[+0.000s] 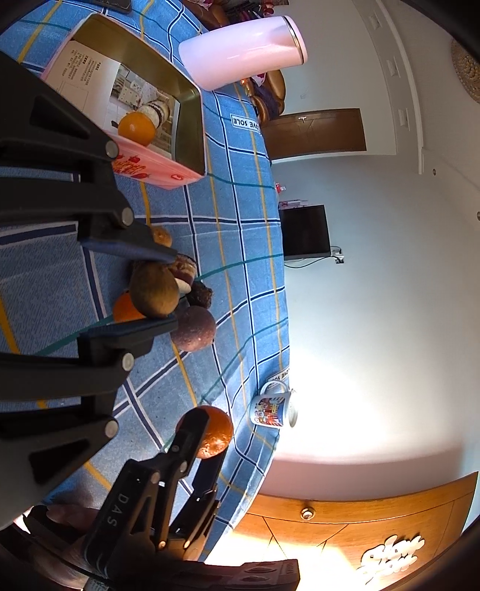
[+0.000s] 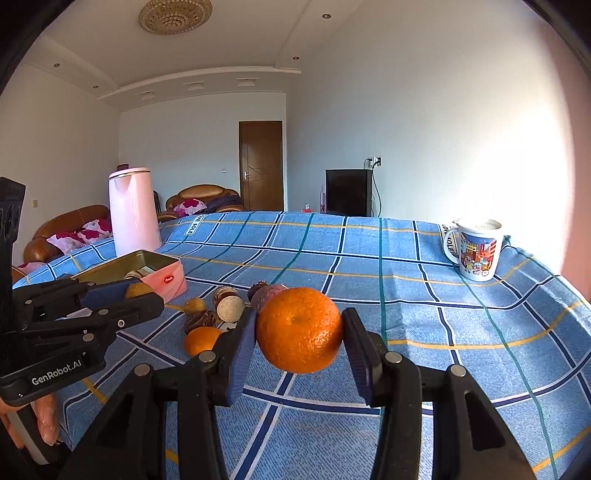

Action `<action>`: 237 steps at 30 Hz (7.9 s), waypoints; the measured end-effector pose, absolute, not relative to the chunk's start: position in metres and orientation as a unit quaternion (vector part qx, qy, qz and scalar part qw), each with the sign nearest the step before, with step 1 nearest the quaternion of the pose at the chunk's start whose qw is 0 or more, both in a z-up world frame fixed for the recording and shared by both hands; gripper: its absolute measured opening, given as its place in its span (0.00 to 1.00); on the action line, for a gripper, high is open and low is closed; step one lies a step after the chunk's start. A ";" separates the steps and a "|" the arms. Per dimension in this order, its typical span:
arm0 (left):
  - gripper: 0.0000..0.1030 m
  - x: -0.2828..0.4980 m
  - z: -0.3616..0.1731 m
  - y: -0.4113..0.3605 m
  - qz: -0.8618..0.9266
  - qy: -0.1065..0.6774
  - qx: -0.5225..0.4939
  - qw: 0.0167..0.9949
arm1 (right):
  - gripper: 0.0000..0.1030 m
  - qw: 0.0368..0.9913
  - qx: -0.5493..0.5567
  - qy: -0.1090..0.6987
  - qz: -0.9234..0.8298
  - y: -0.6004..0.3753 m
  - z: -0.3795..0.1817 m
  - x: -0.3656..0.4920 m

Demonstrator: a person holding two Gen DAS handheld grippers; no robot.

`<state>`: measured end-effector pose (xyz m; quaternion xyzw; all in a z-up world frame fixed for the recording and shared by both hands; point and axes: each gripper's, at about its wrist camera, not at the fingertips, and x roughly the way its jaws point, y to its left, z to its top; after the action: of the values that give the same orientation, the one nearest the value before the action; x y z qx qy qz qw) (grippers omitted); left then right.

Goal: Organize fruits
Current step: 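Carry the mandarin and kiwi into the pink tin and open both tools, then grasp a third mandarin with the right tool while the left tool grasps the mangosteen, then carry the mandarin and mangosteen over the pink tin with both tools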

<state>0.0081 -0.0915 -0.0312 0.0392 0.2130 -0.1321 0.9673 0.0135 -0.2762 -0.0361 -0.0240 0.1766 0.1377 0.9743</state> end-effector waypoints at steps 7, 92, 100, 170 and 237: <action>0.31 0.006 -0.029 -0.089 -0.126 0.203 0.041 0.970 | 0.47 0.976 -0.025 0.168 0.136 -0.276 -0.035 0.011; 0.71 0.026 -0.022 0.053 -0.033 0.231 -0.034 0.972 | 0.59 0.919 -0.120 0.283 0.248 -0.137 -0.024 0.053; 0.71 0.034 -0.029 -0.008 -0.094 0.258 0.009 0.962 | 0.59 0.925 -0.089 0.318 0.190 -0.199 -0.032 0.066; 0.42 0.073 -0.046 -0.095 -0.163 0.318 0.017 0.934 | 0.39 0.944 -0.020 0.282 0.171 -0.265 -0.043 0.053; 0.42 0.029 -0.013 -0.005 -0.082 0.208 -0.010 0.975 | 0.39 0.954 -0.038 0.183 0.234 -0.218 -0.009 0.035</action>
<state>0.0292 -0.0049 -0.0132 -0.0100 0.2081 -0.0816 0.9746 0.0351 -0.2177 -0.0094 -0.0384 0.1831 0.2338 0.9541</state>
